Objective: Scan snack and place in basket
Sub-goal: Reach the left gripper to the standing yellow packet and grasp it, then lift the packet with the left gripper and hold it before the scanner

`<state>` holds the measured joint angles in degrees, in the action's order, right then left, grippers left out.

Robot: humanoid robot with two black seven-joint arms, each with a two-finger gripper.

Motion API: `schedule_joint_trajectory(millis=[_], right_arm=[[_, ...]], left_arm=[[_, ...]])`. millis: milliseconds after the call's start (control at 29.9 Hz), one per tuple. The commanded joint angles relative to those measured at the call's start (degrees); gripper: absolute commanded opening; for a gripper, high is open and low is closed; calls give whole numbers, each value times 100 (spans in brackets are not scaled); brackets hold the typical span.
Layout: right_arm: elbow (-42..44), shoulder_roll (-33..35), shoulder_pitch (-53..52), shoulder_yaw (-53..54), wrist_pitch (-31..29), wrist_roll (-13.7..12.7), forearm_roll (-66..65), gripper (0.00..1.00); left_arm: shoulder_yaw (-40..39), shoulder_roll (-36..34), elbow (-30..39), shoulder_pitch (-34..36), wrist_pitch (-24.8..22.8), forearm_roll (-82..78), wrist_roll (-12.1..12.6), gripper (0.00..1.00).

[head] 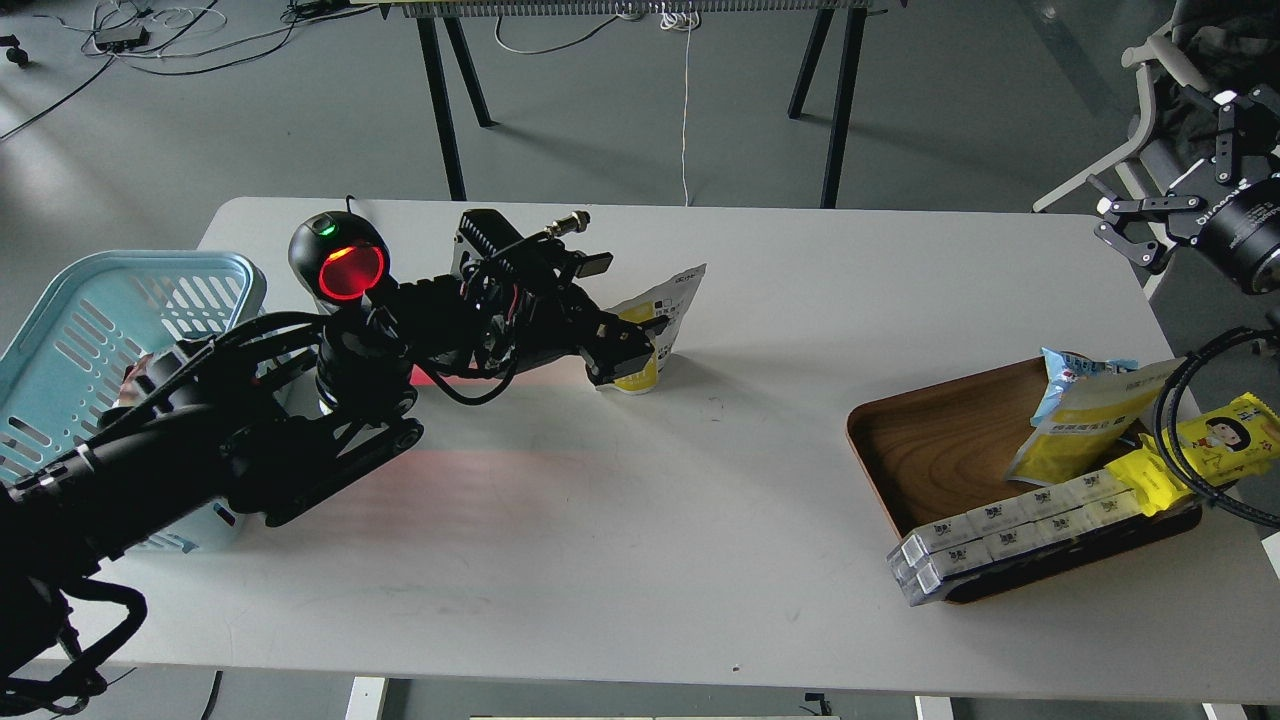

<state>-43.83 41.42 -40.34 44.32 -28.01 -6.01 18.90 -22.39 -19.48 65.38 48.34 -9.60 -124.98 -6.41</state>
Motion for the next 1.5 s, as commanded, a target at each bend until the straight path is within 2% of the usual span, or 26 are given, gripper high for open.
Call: schedule_joint_trajectory(millis=[0, 134, 167, 200, 234, 267, 334, 568, 701, 802, 1002, 1236, 1336, 1470], right_arm=[[-11, 32, 0, 7, 1, 3, 0, 98], [-11, 32, 0, -2, 1, 3, 0, 98], [-11, 24, 0, -2, 1, -5, 0, 98], [-11, 24, 0, -2, 1, -5, 0, 98], [-11, 24, 0, -2, 1, -5, 0, 98], [-11, 24, 0, -2, 1, 3, 0, 98], [-11, 24, 0, -2, 1, 3, 0, 98], [-46, 50, 17, 7, 1, -5, 0, 98], [-55, 50, 17, 7, 1, 3, 0, 98], [-46, 33, 17, -2, 1, -5, 0, 98], [-55, 32, 9, -11, 1, -5, 0, 98], [-108, 59, 9, -11, 1, -5, 0, 98], [-143, 59, 9, -28, 1, -5, 0, 98], [-143, 59, 9, -46, 1, -5, 0, 98]], left_arm=[[6, -3, -78, 0, 2, -2, 0, 54], [15, -38, -87, 0, 2, -2, -9, 33], [15, -21, -87, 0, 2, -2, -18, 32], [15, -38, -87, -9, 2, -2, -35, 25], [15, -38, -78, -9, 2, -2, -44, 11], [15, -30, -78, -9, 2, -2, -44, 4], [32, -38, -69, -9, 10, -2, -53, 1], [235, -65, 19, -9, 186, -2, -220, 0], [235, -108, 124, -18, 458, -2, -334, 0], [209, -231, 343, 0, 511, -2, -343, 0], [86, -925, 1283, 61, 301, -2, -343, 0], [-222, -2128, 2627, 53, -130, 166, -378, 0], [-222, -2682, 2927, 53, -139, 614, -431, 0], [-222, -3105, 2954, 9, -69, 756, -440, 0]])
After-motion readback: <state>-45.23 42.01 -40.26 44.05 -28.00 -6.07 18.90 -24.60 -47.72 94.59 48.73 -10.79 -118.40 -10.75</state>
